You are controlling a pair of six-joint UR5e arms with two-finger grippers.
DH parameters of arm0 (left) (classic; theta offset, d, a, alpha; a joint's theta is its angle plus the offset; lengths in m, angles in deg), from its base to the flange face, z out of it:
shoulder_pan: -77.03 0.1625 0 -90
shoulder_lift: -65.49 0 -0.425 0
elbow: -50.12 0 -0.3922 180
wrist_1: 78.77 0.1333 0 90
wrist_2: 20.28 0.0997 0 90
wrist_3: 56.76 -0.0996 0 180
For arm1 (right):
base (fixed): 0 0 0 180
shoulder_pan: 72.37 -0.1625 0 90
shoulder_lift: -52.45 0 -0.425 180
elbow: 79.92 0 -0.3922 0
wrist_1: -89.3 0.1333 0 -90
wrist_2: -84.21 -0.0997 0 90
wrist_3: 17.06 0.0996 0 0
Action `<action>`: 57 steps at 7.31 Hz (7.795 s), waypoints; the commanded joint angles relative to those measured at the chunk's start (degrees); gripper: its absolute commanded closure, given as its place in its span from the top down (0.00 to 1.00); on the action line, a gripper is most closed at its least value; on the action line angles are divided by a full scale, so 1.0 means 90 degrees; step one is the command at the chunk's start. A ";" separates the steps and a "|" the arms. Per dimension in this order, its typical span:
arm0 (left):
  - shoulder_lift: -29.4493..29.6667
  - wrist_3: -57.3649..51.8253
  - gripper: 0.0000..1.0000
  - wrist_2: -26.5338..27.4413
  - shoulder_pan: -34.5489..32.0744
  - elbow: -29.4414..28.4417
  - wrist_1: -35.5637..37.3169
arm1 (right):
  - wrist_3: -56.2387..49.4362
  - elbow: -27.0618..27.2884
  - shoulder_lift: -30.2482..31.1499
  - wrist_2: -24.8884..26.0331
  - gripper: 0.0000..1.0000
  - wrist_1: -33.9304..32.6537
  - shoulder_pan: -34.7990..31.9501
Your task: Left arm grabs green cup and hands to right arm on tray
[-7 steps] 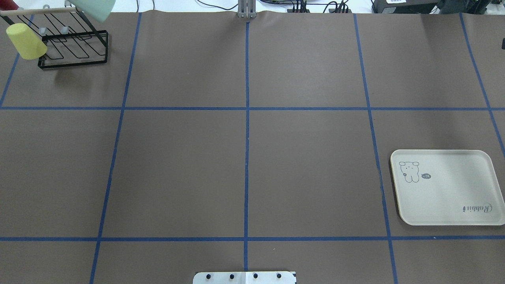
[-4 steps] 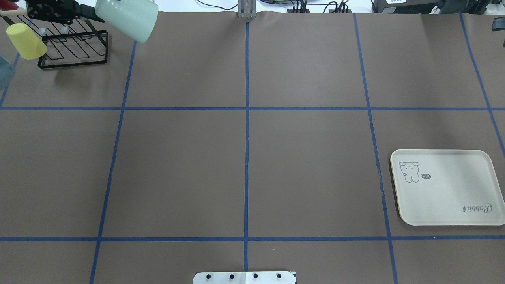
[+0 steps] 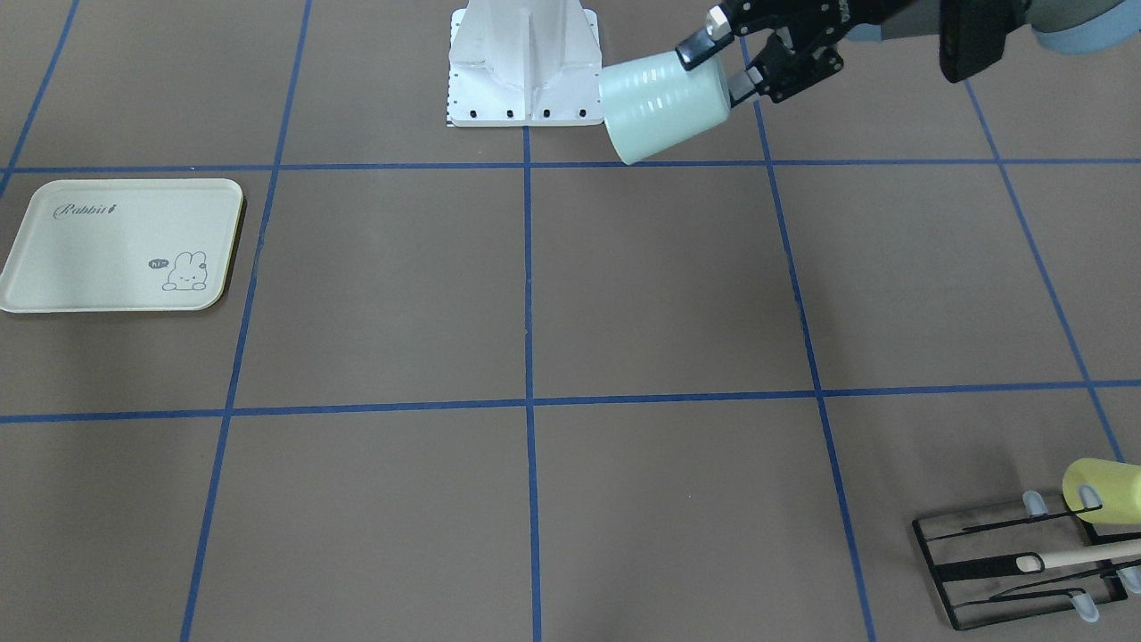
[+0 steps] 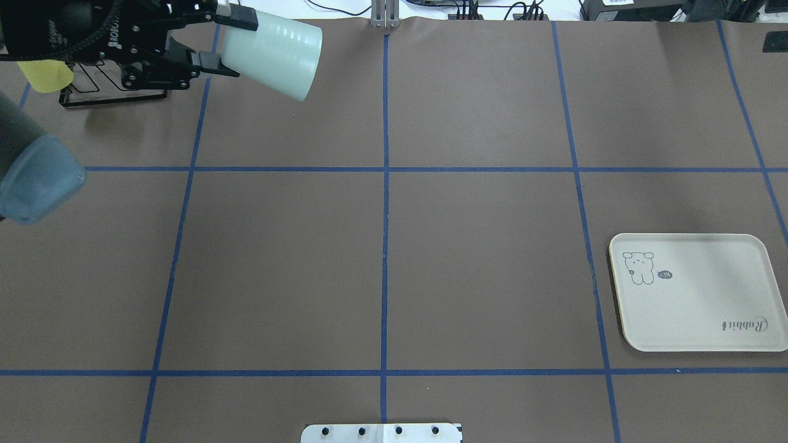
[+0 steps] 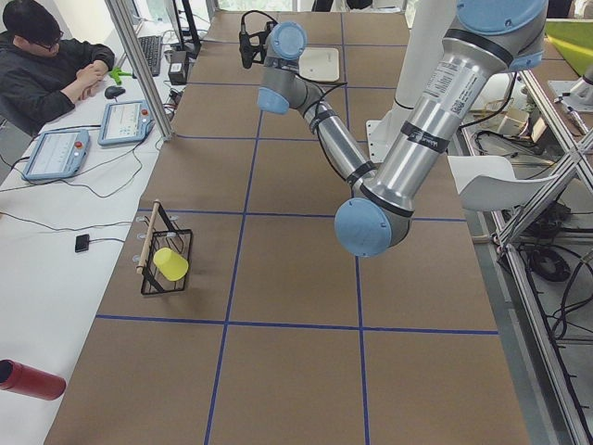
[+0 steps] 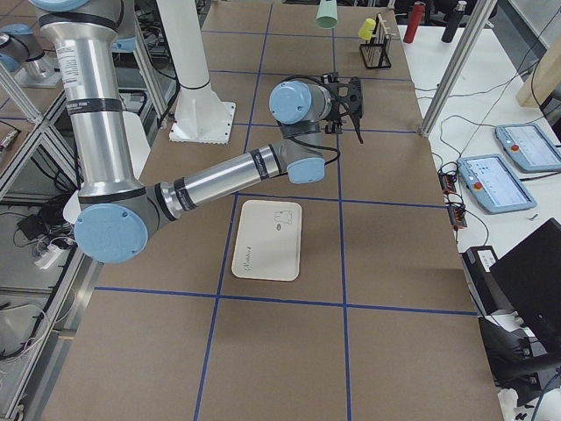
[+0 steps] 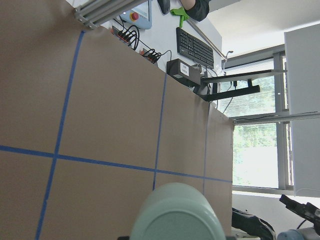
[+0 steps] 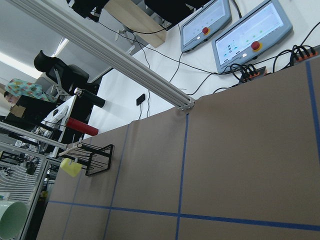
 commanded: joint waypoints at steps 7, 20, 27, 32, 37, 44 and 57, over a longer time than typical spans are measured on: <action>0.0472 0.1864 0.02 0.0389 0.0748 0.0421 -0.0201 | 0.1919 0.0418 -0.0183 0.4340 0.99 0.3064 0.3414; 0.0492 0.1786 0.00 0.0379 0.0934 0.0352 -0.0133 | 0.1225 0.0360 -0.1854 0.6250 0.93 0.2216 0.5664; 0.0472 0.1786 0.00 0.0311 0.1071 0.0460 -0.0191 | 0.1088 0.0340 -0.1854 0.6259 0.81 0.2216 0.5665; 0.0472 0.1786 0.00 0.0311 0.1149 0.0567 -0.0191 | 0.1088 0.0340 -0.1854 0.6338 0.58 0.2215 0.5684; 0.0492 0.1776 0.12 0.0321 0.1169 0.0567 -0.0182 | 0.1088 0.0331 -0.1835 0.6338 0.39 0.2215 0.5723; 0.0434 0.0341 1.00 0.0321 0.1130 0.0665 -0.0133 | 0.1079 0.0350 -0.1776 0.6337 0.00 0.2225 0.5704; -0.1087 -0.6387 1.00 0.0340 -0.0010 0.0665 0.4021 | -0.1717 0.0486 -0.1397 0.2639 0.00 -0.5308 0.2279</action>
